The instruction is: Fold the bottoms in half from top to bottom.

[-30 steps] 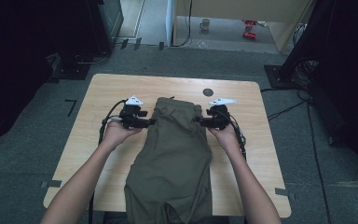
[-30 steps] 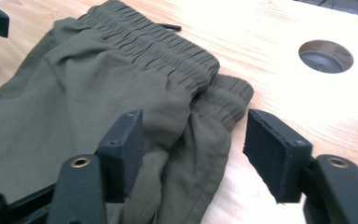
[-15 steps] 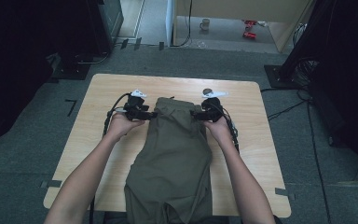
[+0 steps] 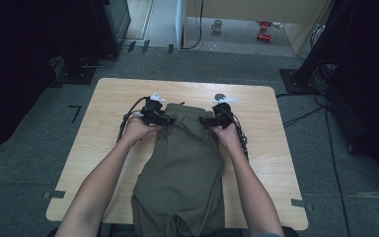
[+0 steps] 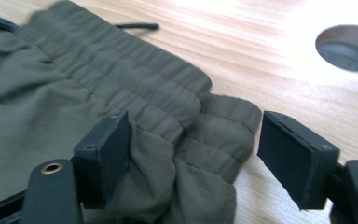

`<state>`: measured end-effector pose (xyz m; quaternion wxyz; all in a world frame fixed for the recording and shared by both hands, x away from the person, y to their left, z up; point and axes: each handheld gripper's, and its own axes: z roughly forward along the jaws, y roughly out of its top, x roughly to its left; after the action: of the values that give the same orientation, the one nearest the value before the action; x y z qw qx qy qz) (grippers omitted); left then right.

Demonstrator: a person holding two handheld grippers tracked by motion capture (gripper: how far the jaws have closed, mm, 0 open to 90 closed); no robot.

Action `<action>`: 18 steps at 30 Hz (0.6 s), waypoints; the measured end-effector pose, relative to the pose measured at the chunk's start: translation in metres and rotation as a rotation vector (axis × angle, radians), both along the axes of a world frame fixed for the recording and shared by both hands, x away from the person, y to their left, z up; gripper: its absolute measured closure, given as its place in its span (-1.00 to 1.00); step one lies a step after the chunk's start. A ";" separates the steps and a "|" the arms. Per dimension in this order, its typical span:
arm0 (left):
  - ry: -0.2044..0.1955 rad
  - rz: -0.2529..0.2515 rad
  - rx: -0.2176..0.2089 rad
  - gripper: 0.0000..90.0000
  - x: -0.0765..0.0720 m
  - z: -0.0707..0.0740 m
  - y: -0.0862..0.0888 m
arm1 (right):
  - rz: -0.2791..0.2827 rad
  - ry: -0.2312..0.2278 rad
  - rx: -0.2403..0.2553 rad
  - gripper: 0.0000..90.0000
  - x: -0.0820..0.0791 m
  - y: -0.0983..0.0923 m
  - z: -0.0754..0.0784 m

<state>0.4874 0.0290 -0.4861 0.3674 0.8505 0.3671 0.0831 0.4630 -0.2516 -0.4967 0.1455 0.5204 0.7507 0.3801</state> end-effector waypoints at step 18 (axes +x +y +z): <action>0.020 0.026 -0.021 -0.30 0.002 -0.019 -0.002 | 0.023 0.045 -0.084 -0.57 0.008 0.013 -0.015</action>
<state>0.4890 0.0275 -0.5047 0.3714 0.8426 0.3826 0.0754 0.4709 -0.2388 -0.5120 0.1458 0.5135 0.7751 0.3381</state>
